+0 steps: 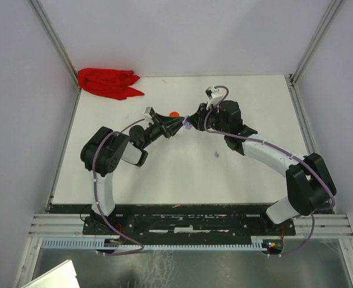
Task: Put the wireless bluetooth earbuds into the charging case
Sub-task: Place the earbud in the charging case.
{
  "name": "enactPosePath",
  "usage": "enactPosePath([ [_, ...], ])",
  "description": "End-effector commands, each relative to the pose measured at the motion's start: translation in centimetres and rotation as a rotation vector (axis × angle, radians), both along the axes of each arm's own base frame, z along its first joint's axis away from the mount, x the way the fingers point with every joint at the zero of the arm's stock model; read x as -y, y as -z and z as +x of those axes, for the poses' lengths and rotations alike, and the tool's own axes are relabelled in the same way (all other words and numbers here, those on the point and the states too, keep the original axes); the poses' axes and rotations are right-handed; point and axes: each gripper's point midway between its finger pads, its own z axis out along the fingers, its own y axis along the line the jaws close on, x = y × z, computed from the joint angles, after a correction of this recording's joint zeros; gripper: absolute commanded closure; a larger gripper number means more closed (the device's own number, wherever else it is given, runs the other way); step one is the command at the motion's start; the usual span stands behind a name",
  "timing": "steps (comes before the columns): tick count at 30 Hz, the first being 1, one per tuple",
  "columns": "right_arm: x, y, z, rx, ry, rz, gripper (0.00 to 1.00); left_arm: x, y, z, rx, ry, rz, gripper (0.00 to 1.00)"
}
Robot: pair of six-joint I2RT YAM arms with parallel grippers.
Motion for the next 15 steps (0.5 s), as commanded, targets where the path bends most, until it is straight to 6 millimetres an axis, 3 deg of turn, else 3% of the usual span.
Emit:
enactPosePath([
  [1, 1.0, -1.0, 0.5, 0.043, 0.051, -0.011, 0.74, -0.9, -7.4, -1.8, 0.228, 0.006, -0.144, 0.97],
  [11, 1.9, -2.8, 0.8, 0.102, 0.087, -0.024, 0.63, -0.8, -6.1, -1.7, 0.204, 0.003, -0.125, 0.97],
  [15, 3.2, -4.2, 0.5, 0.139, 0.131, -0.036, 0.58, -0.8, -5.3, -1.3, 0.187, -0.005, -0.117, 0.97],
])
